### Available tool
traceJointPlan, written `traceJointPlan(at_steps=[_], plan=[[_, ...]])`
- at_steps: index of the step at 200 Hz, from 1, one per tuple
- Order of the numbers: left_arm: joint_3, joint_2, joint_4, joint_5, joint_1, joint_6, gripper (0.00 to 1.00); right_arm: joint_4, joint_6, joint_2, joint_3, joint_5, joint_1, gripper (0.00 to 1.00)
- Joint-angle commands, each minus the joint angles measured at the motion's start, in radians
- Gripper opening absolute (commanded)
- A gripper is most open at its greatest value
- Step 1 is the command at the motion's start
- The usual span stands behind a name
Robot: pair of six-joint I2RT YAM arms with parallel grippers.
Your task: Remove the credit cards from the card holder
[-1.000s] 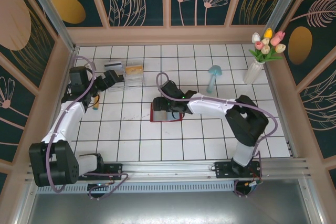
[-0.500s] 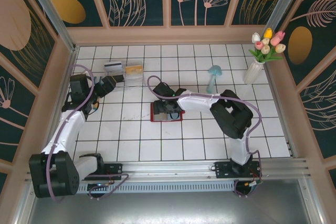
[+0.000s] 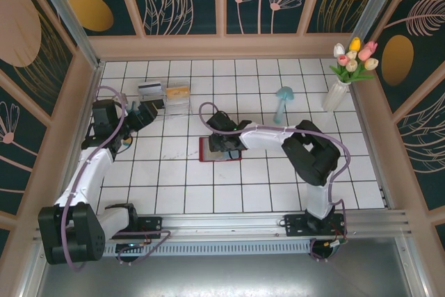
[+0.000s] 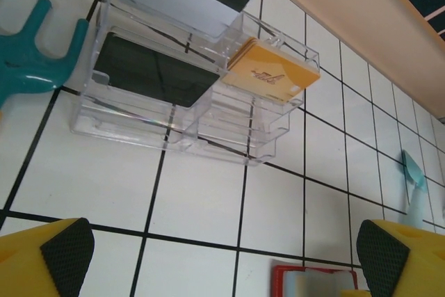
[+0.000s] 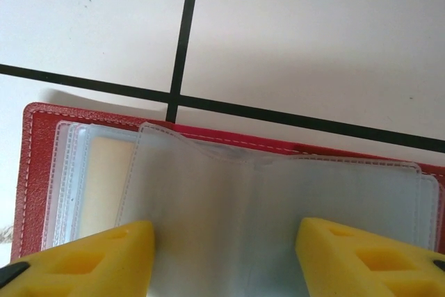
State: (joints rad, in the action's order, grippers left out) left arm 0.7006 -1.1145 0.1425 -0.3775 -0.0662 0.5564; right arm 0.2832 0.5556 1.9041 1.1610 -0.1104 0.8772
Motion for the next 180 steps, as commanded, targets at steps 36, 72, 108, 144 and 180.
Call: traceJointPlan(at_steps=[36,72,108,144,180], plan=[[-0.131,0.029,-0.117,-0.098,0.044,0.141,0.99,0.031,0.004,-0.019,-0.118,0.130,-0.052,0.50],[-0.191,-0.003,-0.202,-0.096,0.124,0.209,0.99,-0.034,0.005,-0.052,-0.162,0.209,-0.086,0.42],[-0.267,0.000,-0.361,-0.084,0.215,0.282,0.99,-0.060,0.003,-0.073,-0.184,0.242,-0.107,0.41],[-0.238,-0.094,-0.382,-0.094,0.331,0.304,0.95,-0.068,0.000,-0.081,-0.199,0.243,-0.118,0.36],[-0.186,-0.223,-0.451,-0.138,0.462,0.287,0.83,-0.105,-0.006,-0.113,-0.238,0.260,-0.122,0.35]])
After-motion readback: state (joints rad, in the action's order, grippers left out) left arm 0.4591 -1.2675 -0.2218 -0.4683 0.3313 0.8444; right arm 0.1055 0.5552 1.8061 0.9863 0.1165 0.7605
